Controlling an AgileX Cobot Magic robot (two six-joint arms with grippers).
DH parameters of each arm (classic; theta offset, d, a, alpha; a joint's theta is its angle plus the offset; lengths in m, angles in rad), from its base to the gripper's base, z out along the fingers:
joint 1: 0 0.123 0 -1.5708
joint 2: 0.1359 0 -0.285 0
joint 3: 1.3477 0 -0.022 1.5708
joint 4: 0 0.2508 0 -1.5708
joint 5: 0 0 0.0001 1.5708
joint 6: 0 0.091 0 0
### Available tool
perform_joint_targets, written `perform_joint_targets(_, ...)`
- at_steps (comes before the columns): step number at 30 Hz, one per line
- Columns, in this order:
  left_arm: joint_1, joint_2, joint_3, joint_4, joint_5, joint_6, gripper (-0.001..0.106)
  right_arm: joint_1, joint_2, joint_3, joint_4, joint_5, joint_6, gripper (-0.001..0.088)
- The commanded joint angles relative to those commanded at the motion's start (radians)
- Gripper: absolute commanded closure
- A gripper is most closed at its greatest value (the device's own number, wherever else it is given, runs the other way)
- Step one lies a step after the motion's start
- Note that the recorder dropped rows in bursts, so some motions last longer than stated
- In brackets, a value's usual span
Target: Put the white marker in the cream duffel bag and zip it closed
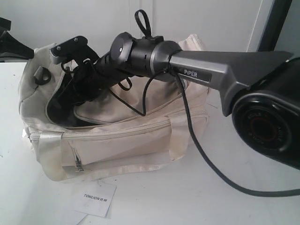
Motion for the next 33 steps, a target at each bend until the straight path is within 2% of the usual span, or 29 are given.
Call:
perform_joint_targets(11, 0.000, 0.000, 0.000, 0.000, 0.006, 0.000, 0.105, 0.000, 0.041, 0.000, -0.009, -0.246, -0.002, 0.0470)
perform_joint_targets(21, 0.000, 0.000, 0.000, 0.000, 0.005, 0.018, 0.105, 0.012, 0.050, 0.000, 0.000, -0.250, -0.002, 0.0489)
perform_joint_targets(25, 0.000, 0.000, 0.000, 0.000, 0.005, 0.018, 0.105, 0.019, 0.050, 0.000, 0.002, -0.285, -0.002, 0.0616)
perform_joint_targets(29, 0.000, 0.000, 0.000, 0.000, 0.005, 0.018, 0.105, 0.020, 0.050, 0.000, -0.001, -0.282, -0.004, 0.0872)
perform_joint_targets(33, 0.000, 0.000, 0.000, 0.000, 0.005, 0.018, 0.105, 0.020, 0.046, 0.000, -0.004, -0.213, -0.004, 0.0868)
